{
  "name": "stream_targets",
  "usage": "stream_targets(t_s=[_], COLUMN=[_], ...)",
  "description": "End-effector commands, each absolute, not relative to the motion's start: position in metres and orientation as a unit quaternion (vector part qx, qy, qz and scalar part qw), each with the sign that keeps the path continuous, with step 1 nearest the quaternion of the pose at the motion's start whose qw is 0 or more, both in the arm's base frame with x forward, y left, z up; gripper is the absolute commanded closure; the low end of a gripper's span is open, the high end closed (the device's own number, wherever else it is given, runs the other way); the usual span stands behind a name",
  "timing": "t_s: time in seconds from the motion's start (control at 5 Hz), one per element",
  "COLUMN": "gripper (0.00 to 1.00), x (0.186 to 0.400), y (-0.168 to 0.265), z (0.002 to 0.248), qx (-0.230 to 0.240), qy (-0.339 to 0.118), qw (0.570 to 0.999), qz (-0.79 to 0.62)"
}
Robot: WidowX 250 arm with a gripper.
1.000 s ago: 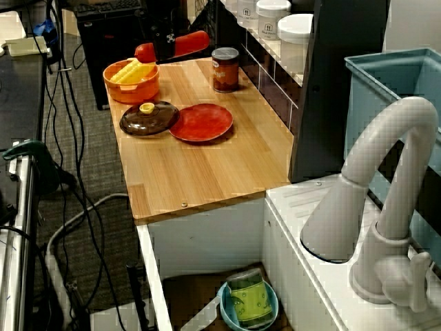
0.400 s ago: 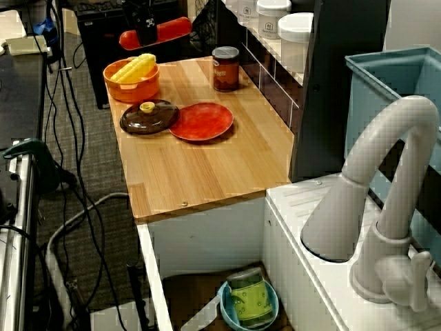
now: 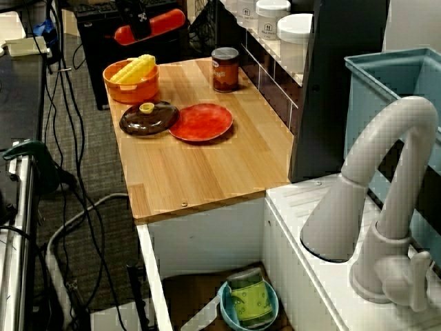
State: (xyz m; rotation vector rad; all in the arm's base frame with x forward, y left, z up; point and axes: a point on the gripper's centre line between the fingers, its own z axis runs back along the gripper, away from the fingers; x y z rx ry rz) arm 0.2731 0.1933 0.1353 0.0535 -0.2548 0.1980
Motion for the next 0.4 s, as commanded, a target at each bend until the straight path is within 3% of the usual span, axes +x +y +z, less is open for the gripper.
stream_targets(t_s=[0.0, 0.2], gripper=[1.00, 1.00], x=[0.2677, 0.2645], y=[0.2158, 0.2222], z=[0.1452, 0.1403], qx=[0.058, 0.058], qy=[-0.185, -0.193], qw=[0.975, 0.972], qz=[0.109, 0.120])
